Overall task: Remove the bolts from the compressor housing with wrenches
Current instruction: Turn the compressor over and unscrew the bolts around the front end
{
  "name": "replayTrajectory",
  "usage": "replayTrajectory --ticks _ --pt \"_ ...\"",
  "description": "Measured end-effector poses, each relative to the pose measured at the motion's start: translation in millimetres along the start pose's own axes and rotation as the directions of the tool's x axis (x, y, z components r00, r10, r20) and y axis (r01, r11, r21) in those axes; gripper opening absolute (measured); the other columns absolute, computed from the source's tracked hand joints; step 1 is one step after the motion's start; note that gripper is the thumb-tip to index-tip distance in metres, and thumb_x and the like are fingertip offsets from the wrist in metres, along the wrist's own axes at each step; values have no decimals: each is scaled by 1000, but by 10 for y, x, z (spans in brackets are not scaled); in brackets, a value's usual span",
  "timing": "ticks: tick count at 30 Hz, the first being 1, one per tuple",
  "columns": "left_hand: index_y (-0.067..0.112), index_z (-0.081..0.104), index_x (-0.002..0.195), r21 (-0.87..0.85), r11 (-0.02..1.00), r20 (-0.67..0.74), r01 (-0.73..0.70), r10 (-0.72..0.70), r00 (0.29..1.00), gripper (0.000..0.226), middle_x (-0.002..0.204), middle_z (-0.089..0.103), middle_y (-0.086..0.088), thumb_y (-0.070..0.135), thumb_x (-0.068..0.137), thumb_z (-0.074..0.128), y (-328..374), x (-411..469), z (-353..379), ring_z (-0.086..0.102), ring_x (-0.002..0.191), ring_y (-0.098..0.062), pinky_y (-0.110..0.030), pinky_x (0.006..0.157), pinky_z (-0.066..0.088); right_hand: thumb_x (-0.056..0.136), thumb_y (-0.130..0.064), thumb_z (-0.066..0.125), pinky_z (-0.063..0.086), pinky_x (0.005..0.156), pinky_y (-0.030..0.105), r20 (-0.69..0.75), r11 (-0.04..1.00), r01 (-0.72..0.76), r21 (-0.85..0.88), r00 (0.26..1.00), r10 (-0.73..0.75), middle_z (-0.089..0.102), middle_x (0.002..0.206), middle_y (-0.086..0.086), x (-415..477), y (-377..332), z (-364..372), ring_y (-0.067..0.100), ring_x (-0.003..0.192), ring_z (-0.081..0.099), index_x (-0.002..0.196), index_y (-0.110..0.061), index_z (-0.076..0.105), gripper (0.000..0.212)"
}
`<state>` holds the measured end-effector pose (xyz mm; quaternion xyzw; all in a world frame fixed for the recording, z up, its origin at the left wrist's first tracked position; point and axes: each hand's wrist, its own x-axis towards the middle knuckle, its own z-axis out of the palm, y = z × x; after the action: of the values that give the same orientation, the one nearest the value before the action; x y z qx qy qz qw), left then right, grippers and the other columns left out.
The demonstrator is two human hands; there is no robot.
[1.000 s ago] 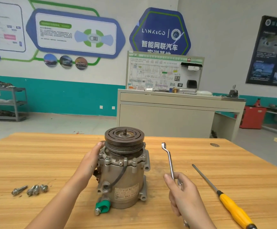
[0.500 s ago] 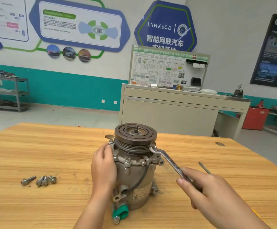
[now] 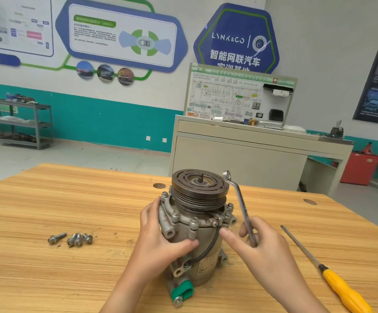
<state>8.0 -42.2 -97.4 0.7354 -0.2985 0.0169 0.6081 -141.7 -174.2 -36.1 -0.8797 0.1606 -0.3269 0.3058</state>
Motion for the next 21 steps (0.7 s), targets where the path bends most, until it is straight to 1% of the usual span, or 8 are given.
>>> replayTrajectory --ticks 4,6,8,10,11,14,18,21 --pt "35 13 146 -13 1000 -21 -23 22 1000 122 122 17 32 39 49 87 -46 0 13 26 111 13 -10 89 25 60 -56 67 34 46 11 -12 995 -48 87 999 49 42 49 -9 101 74 281 1 42 37 66 -21 44 43" --pt "36 14 144 -14 999 -36 -41 40 999 121 121 17 33 41 48 87 -59 2 29 28 104 18 -3 80 29 59 -54 70 35 46 11 -33 990 -65 126 997 70 42 47 -9 152 138 342 0 41 38 64 -19 44 44" --pt "39 15 139 -18 998 -71 -56 55 996 118 117 17 34 45 44 85 -48 -8 74 31 99 24 0 79 30 61 -50 73 34 44 11 -30 982 -89 167 995 95 43 43 -10 195 194 357 0 40 38 64 -18 44 43" --pt "38 15 140 -7 999 -115 -50 48 992 121 108 16 36 53 41 83 2 -34 171 34 106 14 -10 92 31 64 -43 75 34 43 10 -29 978 -97 182 994 104 46 40 -14 248 259 329 -1 38 41 63 -17 45 40" --pt "35 15 141 5 999 -145 -42 43 989 123 107 16 35 55 40 82 25 -44 241 34 112 6 -21 100 33 65 -41 75 33 41 10 -33 978 -103 183 993 111 47 39 -16 282 295 304 -1 37 41 64 -17 45 39" --pt "25 15 144 43 999 -263 -27 38 964 124 116 14 27 55 44 83 114 -89 482 33 126 -11 -43 111 30 67 -41 75 25 37 13 -25 964 -155 215 986 164 44 35 -11 400 433 230 1 30 34 68 -14 48 38" --pt "16 11 148 96 995 -402 41 1 916 124 139 17 6 51 54 83 226 -98 763 27 133 -24 -49 111 23 72 -43 71 25 42 21 -22 961 -193 199 979 201 41 35 -8 534 584 218 2 30 31 69 -13 51 36" --pt "13 5 150 102 991 -431 87 -35 902 125 148 16 -5 51 59 81 276 -97 869 19 136 -22 -52 114 14 75 -41 69 25 45 23 2 938 -229 260 972 236 41 40 -8 582 606 243 2 34 30 68 -14 51 34"
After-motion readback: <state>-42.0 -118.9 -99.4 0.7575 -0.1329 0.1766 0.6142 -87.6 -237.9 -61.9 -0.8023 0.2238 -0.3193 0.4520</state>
